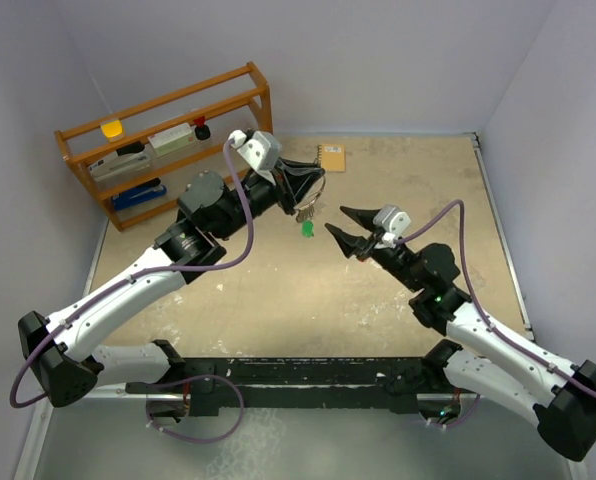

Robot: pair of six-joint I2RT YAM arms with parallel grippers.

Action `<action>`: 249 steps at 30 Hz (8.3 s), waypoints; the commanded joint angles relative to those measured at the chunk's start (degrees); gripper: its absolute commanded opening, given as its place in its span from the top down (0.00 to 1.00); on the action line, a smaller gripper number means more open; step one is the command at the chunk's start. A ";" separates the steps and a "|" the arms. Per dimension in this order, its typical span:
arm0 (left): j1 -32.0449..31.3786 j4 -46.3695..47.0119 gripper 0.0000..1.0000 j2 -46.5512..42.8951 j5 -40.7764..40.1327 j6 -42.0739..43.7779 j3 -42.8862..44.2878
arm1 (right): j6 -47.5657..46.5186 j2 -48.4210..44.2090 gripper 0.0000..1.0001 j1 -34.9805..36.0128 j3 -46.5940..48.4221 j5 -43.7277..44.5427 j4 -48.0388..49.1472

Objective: Remove the keys from the keyring

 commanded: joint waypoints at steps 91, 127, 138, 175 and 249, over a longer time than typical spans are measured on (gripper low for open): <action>-3.06 11.66 0.33 -7.48 -19.61 8.63 -20.89 | -15.86 9.42 1.00 15.66 29.66 29.18 -29.93; -3.07 50.31 0.33 -3.90 -7.61 7.35 -37.47 | -15.75 9.10 1.00 17.97 27.20 30.65 -26.54; -3.03 53.44 0.37 -0.14 -8.34 8.46 -36.21 | -15.55 9.27 1.00 18.41 27.00 30.34 -26.67; -3.06 61.36 0.39 5.48 -12.30 6.35 -35.70 | -15.37 9.74 1.00 19.37 26.67 30.16 -26.37; -3.08 65.04 0.56 5.11 -6.86 5.97 -37.13 | -15.08 9.19 1.00 19.67 26.05 30.36 -25.02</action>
